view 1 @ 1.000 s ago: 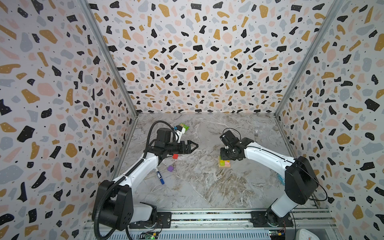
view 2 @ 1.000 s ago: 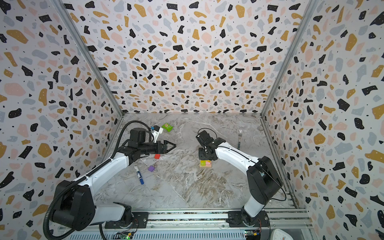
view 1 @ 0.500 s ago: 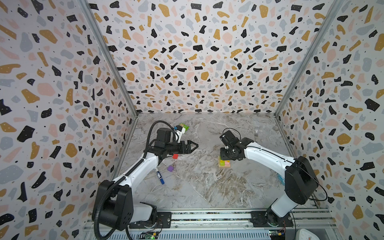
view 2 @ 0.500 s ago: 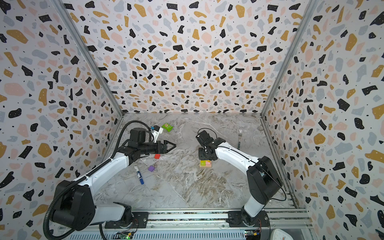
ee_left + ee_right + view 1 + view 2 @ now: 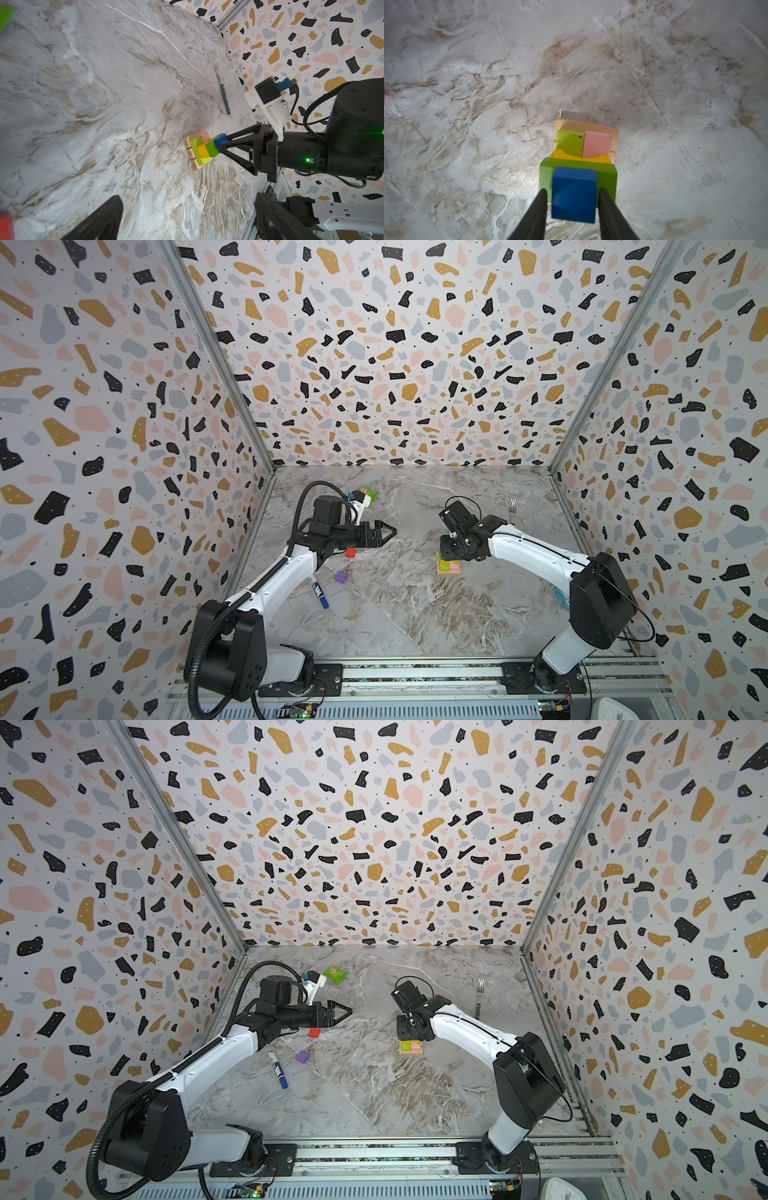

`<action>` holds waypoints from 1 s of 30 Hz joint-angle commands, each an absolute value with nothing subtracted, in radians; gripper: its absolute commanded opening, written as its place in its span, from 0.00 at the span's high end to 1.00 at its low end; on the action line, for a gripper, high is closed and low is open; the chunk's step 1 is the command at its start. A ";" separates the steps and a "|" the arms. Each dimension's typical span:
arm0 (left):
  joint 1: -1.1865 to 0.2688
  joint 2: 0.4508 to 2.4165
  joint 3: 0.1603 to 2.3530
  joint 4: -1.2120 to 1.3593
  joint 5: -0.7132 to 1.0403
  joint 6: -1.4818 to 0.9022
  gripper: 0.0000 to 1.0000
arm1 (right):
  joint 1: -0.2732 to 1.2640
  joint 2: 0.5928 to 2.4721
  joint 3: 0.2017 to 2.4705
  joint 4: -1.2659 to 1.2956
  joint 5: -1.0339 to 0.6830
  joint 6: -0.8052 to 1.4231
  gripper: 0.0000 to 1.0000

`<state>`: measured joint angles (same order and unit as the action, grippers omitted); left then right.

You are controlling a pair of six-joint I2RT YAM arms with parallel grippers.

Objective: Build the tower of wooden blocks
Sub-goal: 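Open the right gripper to release the blue cube on the stack, then move the open right gripper over the purple cube near the marker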

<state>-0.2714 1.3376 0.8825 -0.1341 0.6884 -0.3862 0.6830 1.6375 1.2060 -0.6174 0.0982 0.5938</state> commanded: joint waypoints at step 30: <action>-0.094 1.336 0.879 -0.112 0.621 -0.415 0.00 | 0.806 1.511 1.305 -0.433 -0.094 0.318 0.28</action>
<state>-0.1188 1.3376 0.8825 -0.1371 0.6395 -0.4076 0.7727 1.5246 1.2572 -0.4755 -0.0486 0.3748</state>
